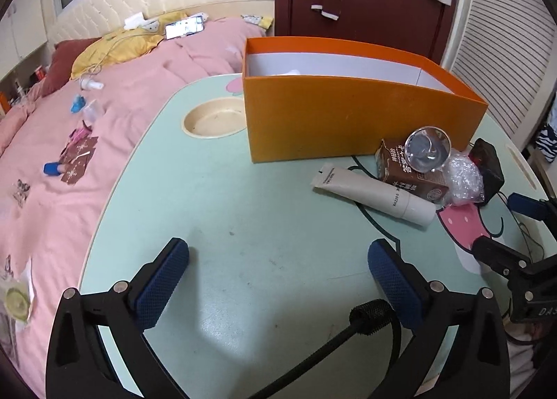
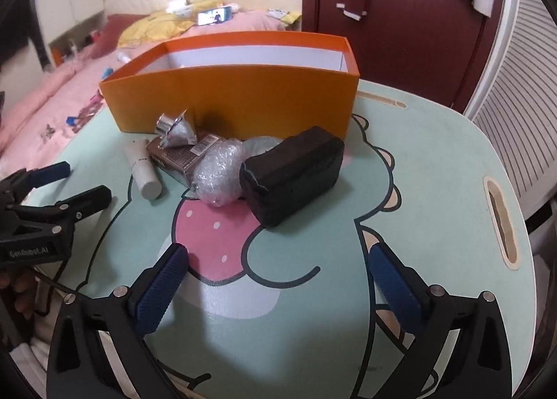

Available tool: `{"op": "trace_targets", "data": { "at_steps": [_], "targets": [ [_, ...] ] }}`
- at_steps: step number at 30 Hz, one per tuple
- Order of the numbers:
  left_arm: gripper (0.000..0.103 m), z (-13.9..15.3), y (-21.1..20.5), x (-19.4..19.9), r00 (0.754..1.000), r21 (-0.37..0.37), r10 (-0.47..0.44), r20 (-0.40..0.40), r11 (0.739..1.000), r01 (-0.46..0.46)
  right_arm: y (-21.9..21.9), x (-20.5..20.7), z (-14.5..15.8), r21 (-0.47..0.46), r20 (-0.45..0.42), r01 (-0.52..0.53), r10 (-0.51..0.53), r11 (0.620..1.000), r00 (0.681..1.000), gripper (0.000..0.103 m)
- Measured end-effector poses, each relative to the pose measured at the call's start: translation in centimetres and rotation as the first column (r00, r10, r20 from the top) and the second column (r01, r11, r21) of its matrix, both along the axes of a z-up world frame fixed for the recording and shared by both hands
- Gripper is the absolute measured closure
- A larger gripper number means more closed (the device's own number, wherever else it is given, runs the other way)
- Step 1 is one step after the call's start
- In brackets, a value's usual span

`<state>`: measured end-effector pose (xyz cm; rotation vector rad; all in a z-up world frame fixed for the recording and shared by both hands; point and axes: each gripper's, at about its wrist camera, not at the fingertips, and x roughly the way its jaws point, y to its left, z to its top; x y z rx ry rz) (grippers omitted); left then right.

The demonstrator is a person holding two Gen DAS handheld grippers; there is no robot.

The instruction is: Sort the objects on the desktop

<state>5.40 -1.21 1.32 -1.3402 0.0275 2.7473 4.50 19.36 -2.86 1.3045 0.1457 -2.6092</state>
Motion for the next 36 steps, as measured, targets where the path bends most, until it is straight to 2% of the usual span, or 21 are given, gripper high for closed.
{"op": "trace_targets", "data": {
  "at_steps": [26, 29, 34, 36],
  "targets": [
    [0.000, 0.0, -0.1, 0.0, 1.000, 0.002, -0.002, -0.008, 1.000, 0.002, -0.4, 1.4, 0.7, -0.017, -0.025, 0.007, -0.008, 1.000, 1.000, 0.000],
    [0.000, 0.0, -0.2, 0.0, 1.000, 0.002, -0.002, -0.010, 1.000, 0.002, 0.2, 2.0, 1.6, -0.073, -0.069, -0.001, -0.004, 0.997, 0.998, 0.000],
    [0.000, 0.0, -0.2, 0.0, 1.000, 0.003, -0.004, -0.011, 1.000, 0.004, 0.7, 3.5, 4.1, -0.100, -0.212, 0.016, -0.037, 0.995, 0.976, 0.000],
    [0.000, 0.0, -0.2, 0.0, 1.000, 0.003, -0.006, -0.011, 1.000, 0.006, 0.9, 2.9, 4.3, -0.107, -0.210, 0.051, -0.073, 0.993, 0.975, 0.000]
  ]
}}
